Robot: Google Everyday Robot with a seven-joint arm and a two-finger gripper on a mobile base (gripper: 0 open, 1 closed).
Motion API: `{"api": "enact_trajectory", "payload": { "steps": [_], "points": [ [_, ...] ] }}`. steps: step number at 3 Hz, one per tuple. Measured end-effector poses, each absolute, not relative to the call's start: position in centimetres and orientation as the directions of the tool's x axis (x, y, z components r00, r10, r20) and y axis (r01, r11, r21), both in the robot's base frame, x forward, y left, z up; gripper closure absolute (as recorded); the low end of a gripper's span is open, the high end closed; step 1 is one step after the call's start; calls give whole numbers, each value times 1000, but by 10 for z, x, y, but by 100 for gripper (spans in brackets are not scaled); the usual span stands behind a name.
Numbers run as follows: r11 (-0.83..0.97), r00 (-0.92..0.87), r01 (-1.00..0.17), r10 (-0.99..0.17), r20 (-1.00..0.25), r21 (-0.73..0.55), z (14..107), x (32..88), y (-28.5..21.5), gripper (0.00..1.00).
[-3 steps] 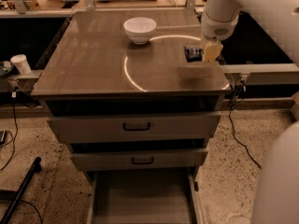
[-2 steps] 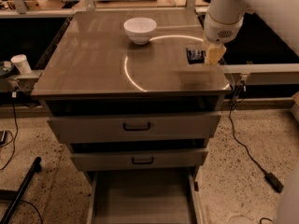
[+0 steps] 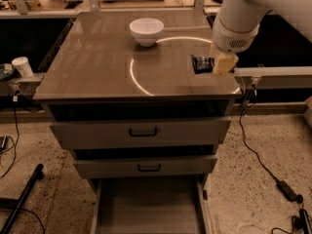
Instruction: Place rxbar blueberry into bottom drawer
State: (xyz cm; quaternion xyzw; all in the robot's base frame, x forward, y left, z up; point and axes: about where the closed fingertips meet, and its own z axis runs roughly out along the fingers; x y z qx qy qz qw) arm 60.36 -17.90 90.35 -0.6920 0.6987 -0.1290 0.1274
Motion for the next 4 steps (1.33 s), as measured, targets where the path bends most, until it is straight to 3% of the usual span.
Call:
{"api": "enact_trajectory", "payload": {
  "steps": [4],
  "points": [
    [34, -21, -913, -999, -37, -407, 916, 511, -167, 100]
  ]
}}
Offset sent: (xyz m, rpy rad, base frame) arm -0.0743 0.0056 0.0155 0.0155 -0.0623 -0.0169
